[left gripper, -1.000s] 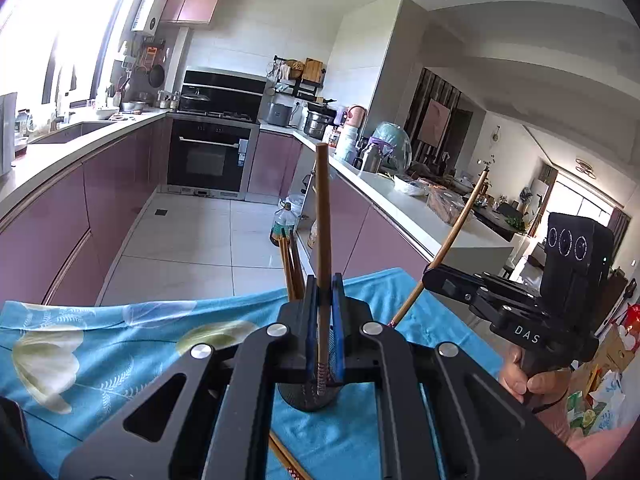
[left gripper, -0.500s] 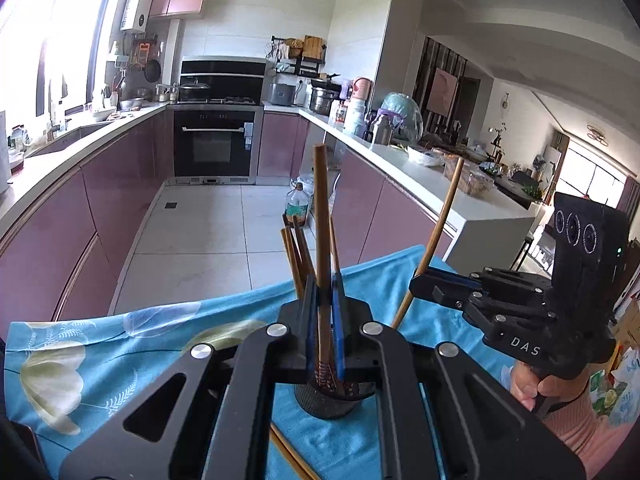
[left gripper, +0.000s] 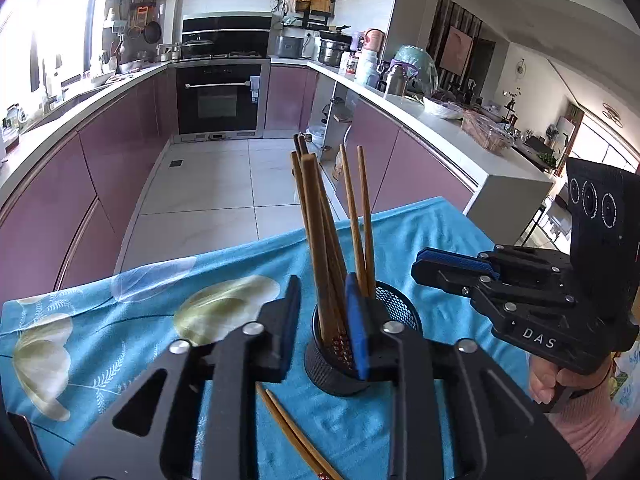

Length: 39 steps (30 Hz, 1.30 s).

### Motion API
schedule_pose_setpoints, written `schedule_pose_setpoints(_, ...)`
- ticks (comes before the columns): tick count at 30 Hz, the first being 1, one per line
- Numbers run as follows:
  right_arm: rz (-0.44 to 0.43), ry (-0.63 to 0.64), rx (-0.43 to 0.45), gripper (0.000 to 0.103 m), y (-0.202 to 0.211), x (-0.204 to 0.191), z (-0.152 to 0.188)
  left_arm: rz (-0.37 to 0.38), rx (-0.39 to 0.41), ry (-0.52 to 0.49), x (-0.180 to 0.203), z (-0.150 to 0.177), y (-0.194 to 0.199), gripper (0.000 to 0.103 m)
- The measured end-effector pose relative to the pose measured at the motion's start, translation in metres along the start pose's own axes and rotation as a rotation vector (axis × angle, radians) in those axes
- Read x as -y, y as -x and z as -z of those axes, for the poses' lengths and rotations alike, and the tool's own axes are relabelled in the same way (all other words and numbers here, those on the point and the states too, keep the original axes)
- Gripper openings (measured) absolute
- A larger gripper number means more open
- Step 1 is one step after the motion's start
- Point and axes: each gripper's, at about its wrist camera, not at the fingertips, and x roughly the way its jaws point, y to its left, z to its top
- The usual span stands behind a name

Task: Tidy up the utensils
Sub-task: 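Lower the chopstick into the mesh cup and open the right tool while the left tool releases its own, then move both tools back down to the last chopsticks on the cloth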

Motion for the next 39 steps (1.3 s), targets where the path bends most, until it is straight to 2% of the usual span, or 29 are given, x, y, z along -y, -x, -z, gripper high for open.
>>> schedule_pose_setpoints(7,-0.008,-0.002,0.009,0.008,0.0,-0.002,0.002,-0.002,0.015,0.039,-0.017,0.01,0.003,0.035)
schedule_pose_setpoints(12,-0.019,0.003,0.013,0.014,0.004,-0.005,0.006,-0.012,0.042,0.052,-0.023,0.024,0.016,0.038)
schedule_pose_setpoints(15,-0.033,0.014,0.024,0.02,0.009,-0.011,0.008,-0.049,0.07,0.053,-0.023,0.035,0.027,0.041)
schedule_pose_setpoints(19,-0.063,0.043,0.043,0.023,0.021,-0.025,0.015,-0.082,0.081,0.046,-0.025,0.051,0.041,0.046)
schedule_pose_setpoints(21,-0.08,0.062,0.043,0.028,0.025,-0.034,0.019,-0.095,0.082,0.04,-0.026,0.06,0.047,0.049)
schedule_pose_setpoints(23,-0.095,0.092,0.036,0.037,0.027,-0.045,0.027,-0.106,0.08,0.046,-0.029,0.071,0.052,0.051)
schedule_pose_setpoints(28,-0.101,0.149,-0.047,0.037,0.012,-0.068,0.055,-0.127,0.034,0.068,-0.039,0.098,0.053,0.052)
schedule_pose_setpoints(32,-0.132,0.138,-0.143,0.037,-0.013,-0.076,0.077,-0.135,-0.011,0.11,-0.052,0.122,0.049,0.052)
schedule_pose_setpoints(39,-0.116,0.126,-0.26,0.037,-0.047,-0.091,0.105,-0.131,-0.083,0.155,-0.065,0.152,0.034,0.053)
